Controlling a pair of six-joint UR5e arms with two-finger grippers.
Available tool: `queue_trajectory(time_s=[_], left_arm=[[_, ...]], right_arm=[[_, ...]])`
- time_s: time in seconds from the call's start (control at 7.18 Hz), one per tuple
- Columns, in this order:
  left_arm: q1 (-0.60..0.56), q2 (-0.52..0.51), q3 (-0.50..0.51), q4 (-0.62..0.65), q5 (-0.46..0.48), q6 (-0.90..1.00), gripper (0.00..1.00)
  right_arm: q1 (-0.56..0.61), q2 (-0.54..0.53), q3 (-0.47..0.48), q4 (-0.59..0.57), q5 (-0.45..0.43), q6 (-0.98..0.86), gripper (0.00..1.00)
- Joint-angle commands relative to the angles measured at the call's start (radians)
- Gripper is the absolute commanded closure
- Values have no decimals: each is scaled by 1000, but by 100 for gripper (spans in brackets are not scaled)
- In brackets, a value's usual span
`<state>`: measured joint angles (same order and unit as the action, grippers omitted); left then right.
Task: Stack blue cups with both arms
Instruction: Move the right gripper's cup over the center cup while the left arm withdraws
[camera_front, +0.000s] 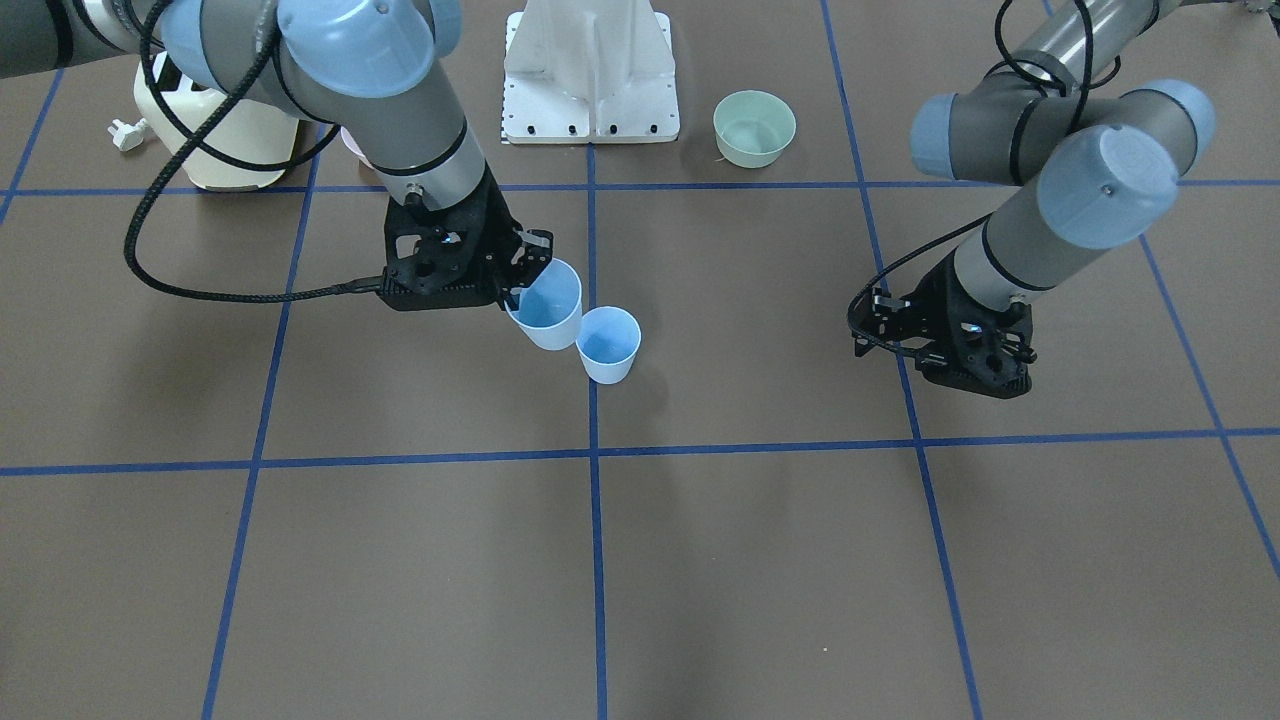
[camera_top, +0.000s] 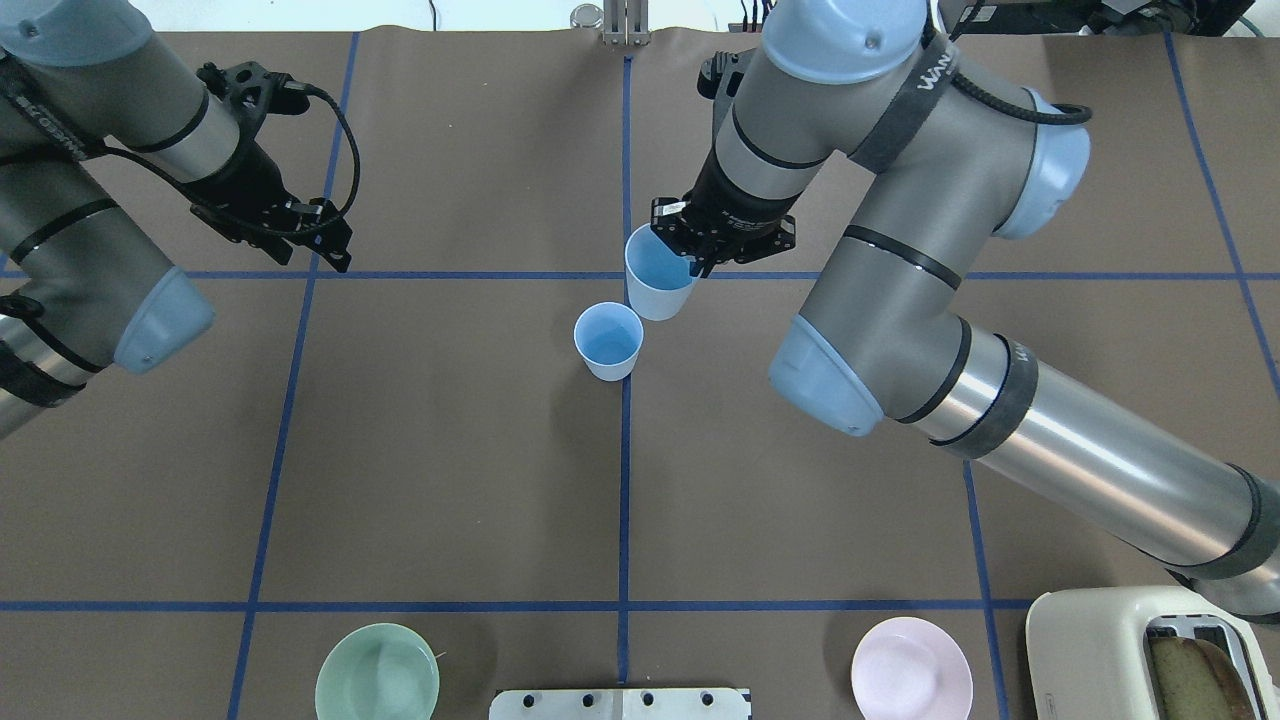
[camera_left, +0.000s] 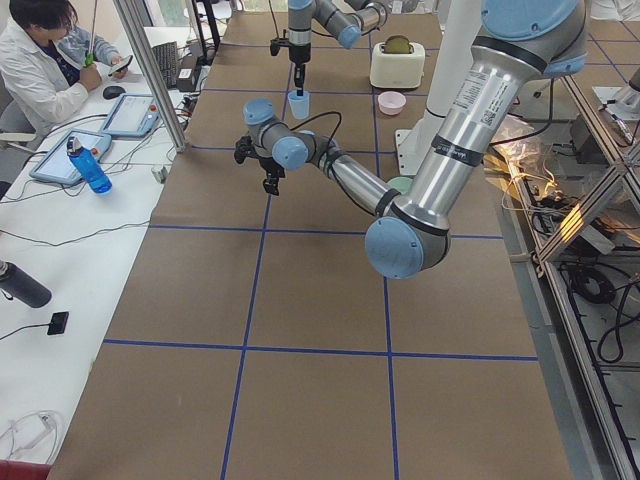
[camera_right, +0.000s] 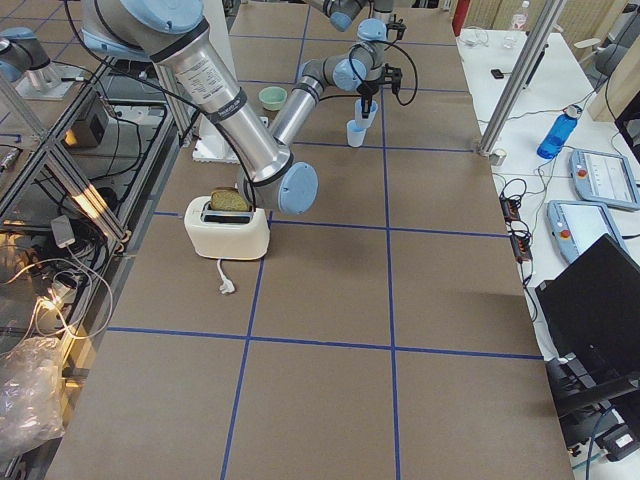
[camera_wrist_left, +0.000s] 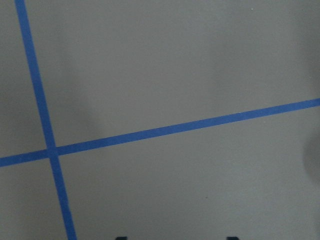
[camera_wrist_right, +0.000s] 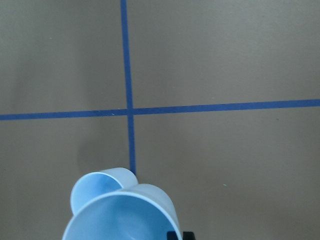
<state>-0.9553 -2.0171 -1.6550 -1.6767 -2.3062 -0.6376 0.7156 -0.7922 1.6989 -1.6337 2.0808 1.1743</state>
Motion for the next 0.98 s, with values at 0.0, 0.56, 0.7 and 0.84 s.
queue_trajectory(time_s=[0.0,0.56,0.7,0.84], left_arm=[[-26,24,0,0,-5,49,24],[-26,29,0,0,-12,50,22],[-26,29,0,-1,-12,50,22],[-26,29,0,-2,-12,50,22]], right_arm=[[-37,31,-50,54,-42,33,91],[-77,70,-107,55,-90,33,91],[-87,64,-107,55,-93,33,91],[-88,64,-105,55,-93,33,91]])
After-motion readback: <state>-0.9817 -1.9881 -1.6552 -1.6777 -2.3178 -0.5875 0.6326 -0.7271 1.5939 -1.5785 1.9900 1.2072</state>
